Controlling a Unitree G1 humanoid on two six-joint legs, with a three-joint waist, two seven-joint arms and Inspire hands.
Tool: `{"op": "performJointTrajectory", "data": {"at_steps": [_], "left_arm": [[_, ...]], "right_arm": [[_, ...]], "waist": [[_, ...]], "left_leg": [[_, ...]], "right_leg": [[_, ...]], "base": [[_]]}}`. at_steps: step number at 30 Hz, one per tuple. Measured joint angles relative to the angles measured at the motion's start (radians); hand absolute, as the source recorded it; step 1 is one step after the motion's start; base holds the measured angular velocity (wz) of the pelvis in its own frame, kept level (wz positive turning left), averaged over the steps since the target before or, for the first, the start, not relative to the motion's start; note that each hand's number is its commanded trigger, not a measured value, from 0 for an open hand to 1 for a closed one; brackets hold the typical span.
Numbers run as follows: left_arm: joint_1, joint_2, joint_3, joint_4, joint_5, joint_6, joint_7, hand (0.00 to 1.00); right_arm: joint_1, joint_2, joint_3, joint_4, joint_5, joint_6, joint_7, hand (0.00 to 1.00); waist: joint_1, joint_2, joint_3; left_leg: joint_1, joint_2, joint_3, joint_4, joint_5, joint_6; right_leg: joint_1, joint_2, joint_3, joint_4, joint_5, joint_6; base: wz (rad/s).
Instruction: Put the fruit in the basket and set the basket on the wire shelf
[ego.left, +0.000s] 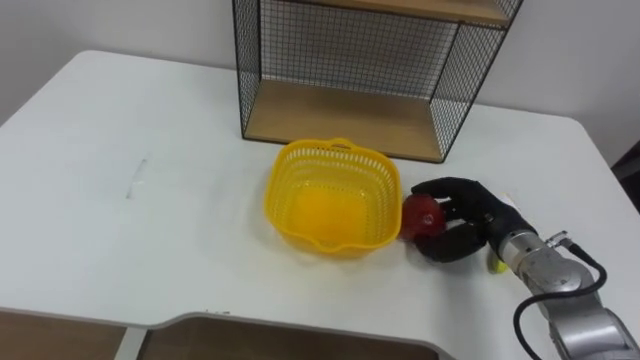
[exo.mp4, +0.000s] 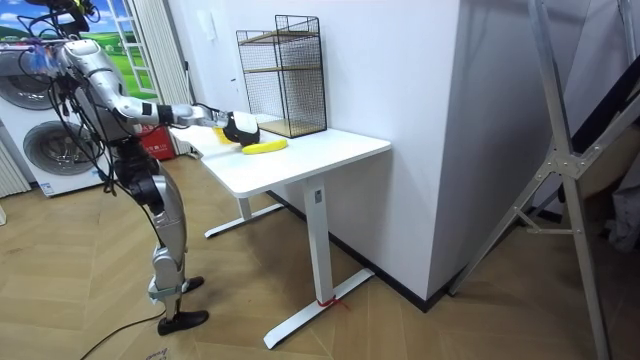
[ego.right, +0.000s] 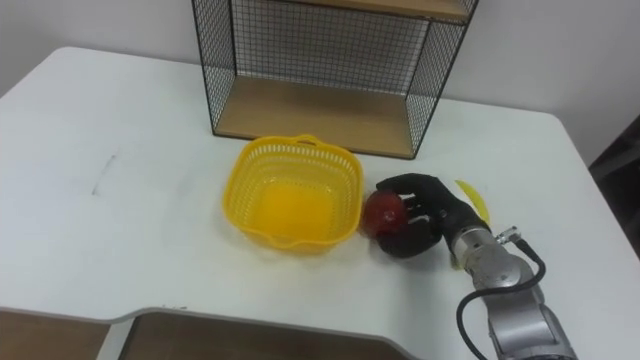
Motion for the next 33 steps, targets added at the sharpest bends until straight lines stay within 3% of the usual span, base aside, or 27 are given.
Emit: {"op": "performJointTrajectory", "data": {"at_steps": [15,21,29,33], "left_arm": [[-0.002,0.000,0.001,-0.001,0.000,0.000,0.000,0.00],[-0.005,0.001,0.001,-0.002,0.000,-0.001,0.000,0.00],[-0.007,0.002,-0.016,0.016,-0.001,-0.001,0.001,0.00],[-0.007,-0.001,-0.038,0.016,-0.001,-0.001,0.001,0.00]], "right_arm": [[0.000,0.000,0.011,0.023,0.025,-0.009,-0.024,1.00],[0.001,0.001,0.018,0.040,0.042,-0.017,-0.037,1.00],[0.002,0.013,0.020,0.044,0.073,-0.018,-0.050,1.00],[0.012,0.028,0.016,0.049,0.129,-0.019,-0.063,1.00]], "waist": [[0.003,0.002,-0.0022],[-0.003,0.003,-0.0144],[-0.027,0.007,-0.0113],[-0.041,0.022,-0.0076]], "left_leg": [[0.000,0.001,0.002,0.001,0.000,0.000],[0.000,0.001,0.003,0.001,0.000,0.000],[-0.008,0.002,-0.003,0.011,-0.001,0.000],[-0.009,0.003,-0.003,0.018,-0.003,0.002]], "right_leg": [[-0.001,0.000,-0.001,0.002,0.000,0.000],[0.000,0.000,-0.001,0.002,0.000,0.000],[0.002,0.000,-0.015,0.004,0.003,0.000],[0.003,0.001,-0.008,0.005,0.008,0.001]], "base": [[0.00],[0.00],[0.03],[0.00]]}}
